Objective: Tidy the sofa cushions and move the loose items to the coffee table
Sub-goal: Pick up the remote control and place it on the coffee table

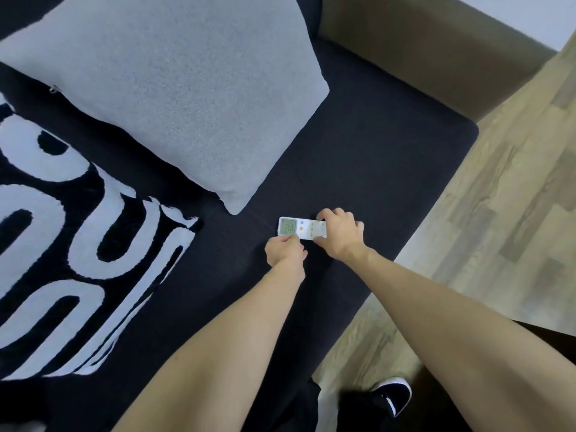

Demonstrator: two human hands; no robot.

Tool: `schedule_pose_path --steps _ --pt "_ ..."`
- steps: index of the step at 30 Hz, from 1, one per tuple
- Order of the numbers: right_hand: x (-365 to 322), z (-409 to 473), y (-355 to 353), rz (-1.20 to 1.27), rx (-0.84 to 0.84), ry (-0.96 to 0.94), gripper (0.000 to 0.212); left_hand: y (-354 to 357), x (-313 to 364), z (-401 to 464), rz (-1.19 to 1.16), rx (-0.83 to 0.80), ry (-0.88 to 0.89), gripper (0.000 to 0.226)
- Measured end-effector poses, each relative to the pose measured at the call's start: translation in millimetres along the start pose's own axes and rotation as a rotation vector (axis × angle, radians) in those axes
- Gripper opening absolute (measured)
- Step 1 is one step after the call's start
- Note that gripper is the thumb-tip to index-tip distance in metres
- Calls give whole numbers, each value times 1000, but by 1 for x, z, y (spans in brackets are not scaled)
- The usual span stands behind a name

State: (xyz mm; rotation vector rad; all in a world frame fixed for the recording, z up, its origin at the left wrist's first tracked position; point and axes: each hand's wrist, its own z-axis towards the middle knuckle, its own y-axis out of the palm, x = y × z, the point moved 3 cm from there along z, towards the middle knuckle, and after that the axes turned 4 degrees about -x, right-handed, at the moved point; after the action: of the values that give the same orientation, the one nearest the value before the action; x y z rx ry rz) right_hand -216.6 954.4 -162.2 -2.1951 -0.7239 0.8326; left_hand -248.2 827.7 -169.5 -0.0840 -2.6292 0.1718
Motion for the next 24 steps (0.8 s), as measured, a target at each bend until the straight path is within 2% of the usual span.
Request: schedule_pose_path --steps 3,6,12,17,24 --pt "1 2 5 -13 -14 38 45 4 -3 0 -51 -37 -8 27" --pt "2 -2 10 140 -83 94 46 5 -5 0 -59 -56 -6 38" --pt "10 -16 13 518 -152 65 27 5 2 -6 107 -164 68 13" --pt "22 -36 -2 959 -100 27 22 13 21 -24 301 -299 212 15" --pt "54 -73 -47 1239 -2 54 22 42 39 -68 454 -515 239 31"
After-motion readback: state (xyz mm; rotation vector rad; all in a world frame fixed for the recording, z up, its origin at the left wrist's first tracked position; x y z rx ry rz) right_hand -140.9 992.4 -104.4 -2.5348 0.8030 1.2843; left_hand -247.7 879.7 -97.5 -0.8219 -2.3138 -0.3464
